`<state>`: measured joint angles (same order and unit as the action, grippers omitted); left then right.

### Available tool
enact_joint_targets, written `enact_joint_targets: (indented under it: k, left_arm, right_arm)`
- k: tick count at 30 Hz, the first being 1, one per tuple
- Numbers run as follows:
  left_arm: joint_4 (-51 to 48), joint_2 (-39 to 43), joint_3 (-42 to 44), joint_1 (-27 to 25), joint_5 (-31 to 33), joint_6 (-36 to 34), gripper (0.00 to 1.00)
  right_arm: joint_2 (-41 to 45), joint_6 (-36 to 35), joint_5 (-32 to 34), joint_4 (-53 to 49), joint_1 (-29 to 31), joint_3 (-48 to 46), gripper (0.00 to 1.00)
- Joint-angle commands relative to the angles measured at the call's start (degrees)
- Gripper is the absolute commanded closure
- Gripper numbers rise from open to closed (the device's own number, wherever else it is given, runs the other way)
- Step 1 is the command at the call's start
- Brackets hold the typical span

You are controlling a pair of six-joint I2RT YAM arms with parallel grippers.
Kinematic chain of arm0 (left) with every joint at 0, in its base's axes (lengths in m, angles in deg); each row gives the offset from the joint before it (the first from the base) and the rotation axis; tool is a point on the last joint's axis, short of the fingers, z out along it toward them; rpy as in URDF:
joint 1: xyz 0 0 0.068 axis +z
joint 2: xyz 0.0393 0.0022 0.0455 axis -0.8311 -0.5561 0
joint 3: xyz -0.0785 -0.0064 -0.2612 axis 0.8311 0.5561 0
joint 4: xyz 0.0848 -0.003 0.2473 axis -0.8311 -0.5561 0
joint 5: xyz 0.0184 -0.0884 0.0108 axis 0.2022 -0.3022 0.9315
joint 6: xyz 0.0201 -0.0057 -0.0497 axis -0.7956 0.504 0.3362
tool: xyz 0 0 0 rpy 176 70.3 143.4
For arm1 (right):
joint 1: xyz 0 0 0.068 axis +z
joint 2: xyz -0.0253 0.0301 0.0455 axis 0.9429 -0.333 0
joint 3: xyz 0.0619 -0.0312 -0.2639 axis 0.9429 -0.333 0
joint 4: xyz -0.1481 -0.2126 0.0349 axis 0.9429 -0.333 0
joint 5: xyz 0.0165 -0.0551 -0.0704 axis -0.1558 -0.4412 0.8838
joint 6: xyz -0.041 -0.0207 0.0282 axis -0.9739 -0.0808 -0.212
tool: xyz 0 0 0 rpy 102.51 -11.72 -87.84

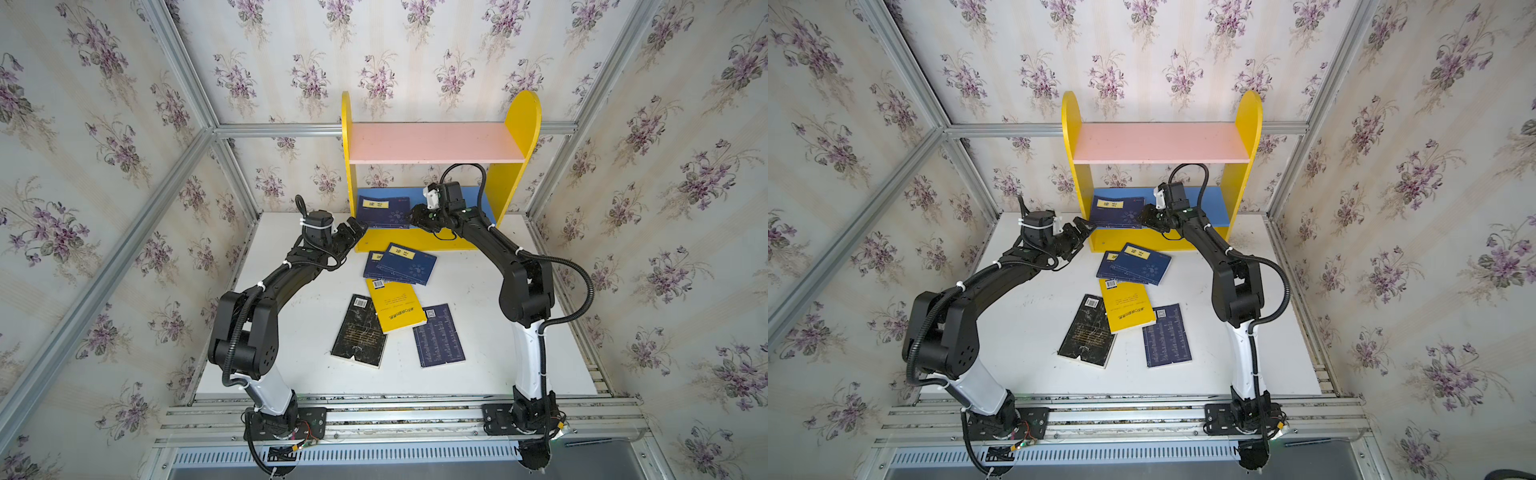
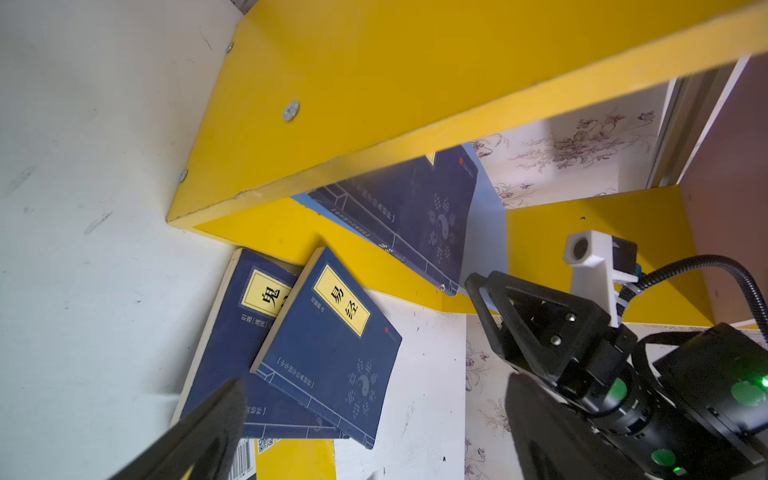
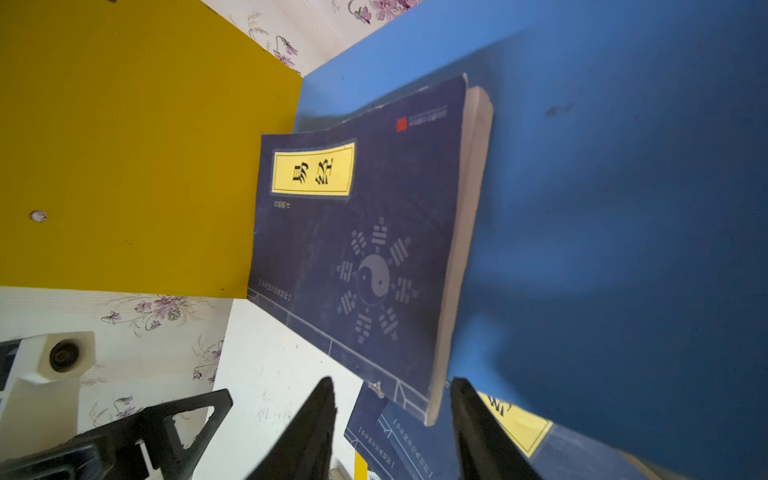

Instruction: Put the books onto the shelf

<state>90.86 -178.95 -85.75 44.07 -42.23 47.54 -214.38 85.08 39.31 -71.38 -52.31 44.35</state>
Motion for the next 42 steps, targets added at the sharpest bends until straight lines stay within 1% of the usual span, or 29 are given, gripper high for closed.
enact_joint_targets:
  k: [1,9,12,19,22,25,26,35,39,42]
  left_arm:
    - [1.26,1.45,1.14,0.01,-0.78,-1.39,0.01]
    - [0.94,4.02,3.92,0.36,0.27,-1.41,0.01]
    - [0.96,4.54,4.86,0.67,0.52,-1.21,0.01]
    - [0.98,5.38,6.74,1.42,1.37,-0.64,0.01]
    - [0.98,5.22,6.54,1.73,1.48,-0.4,0.01]
    - [0.98,5.11,6.25,1.86,1.47,-0.42,0.01]
    - [0.98,5.04,6.23,1.86,1.57,-0.38,0.01]
    - [0.76,5.43,7.07,1.95,1.38,-0.16,0.01]
    - [0.8,6.13,8.02,2.03,1.43,-0.16,0.01]
    - [0.8,6.8,8.61,2.12,1.6,-0.23,0.01]
  right_arm:
    - [-0.31,-1.2,0.07,1.44,0.39,0.07,0.54]
    - [-2.43,0.26,0.13,4.89,0.67,0.76,0.61]
    - [-4.09,0.11,-0.24,3.67,0.71,3.0,0.62]
    - [-6.01,0.4,-1.16,4.12,0.82,4.86,0.64]
    - [-5.54,0.8,-0.52,3.81,0.97,4.0,0.65]
    - [-3.1,0.6,1.02,6.67,1.27,0.12,0.6]
    - [-2.67,0.63,1.36,7.17,1.19,-0.58,0.6]
    - [-2.92,-0.55,1.25,5.49,1.18,0.23,0.58]
    - [-3.11,-2.23,2.94,2.71,1.17,1.7,0.5]
    - [-1.99,-3.75,5.79,1.2,0.95,1.92,0.48]
